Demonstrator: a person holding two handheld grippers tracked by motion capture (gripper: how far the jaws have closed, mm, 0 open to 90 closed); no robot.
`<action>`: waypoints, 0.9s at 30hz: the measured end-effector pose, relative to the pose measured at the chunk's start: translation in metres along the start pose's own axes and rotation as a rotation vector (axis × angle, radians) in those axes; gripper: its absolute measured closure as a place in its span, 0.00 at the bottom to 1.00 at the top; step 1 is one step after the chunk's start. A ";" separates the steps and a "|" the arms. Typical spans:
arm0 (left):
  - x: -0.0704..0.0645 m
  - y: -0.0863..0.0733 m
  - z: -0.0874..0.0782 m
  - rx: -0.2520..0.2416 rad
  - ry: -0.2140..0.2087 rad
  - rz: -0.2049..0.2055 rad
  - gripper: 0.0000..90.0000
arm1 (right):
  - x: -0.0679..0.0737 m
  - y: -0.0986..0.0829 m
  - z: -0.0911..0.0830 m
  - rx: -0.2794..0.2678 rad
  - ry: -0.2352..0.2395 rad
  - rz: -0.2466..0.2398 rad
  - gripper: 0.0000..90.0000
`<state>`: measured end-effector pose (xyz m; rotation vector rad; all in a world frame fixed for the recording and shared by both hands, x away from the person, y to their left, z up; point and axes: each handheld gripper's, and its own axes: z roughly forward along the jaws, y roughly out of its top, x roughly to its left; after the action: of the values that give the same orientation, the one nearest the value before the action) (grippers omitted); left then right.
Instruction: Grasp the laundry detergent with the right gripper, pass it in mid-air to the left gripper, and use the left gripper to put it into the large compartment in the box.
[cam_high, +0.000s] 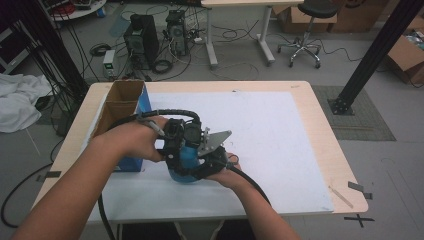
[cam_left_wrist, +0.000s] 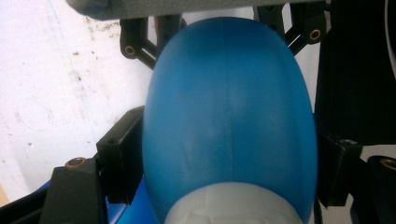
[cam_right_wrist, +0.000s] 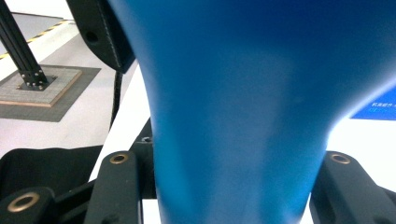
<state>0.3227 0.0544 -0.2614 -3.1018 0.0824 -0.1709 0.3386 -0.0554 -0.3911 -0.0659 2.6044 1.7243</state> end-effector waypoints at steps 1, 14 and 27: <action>0.000 0.000 0.000 0.002 0.004 0.002 0.31 | 0.000 0.000 0.000 -0.001 -0.001 0.000 0.52; -0.002 0.001 0.001 0.013 0.019 0.001 0.40 | 0.001 0.000 0.001 0.017 -0.004 0.017 0.52; -0.003 0.003 -0.004 0.029 0.024 -0.011 0.43 | 0.001 0.002 0.000 -0.008 -0.018 -0.012 0.51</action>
<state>0.3194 0.0517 -0.2577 -3.0721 0.0634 -0.2077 0.3370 -0.0543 -0.3892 -0.0650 2.5794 1.7234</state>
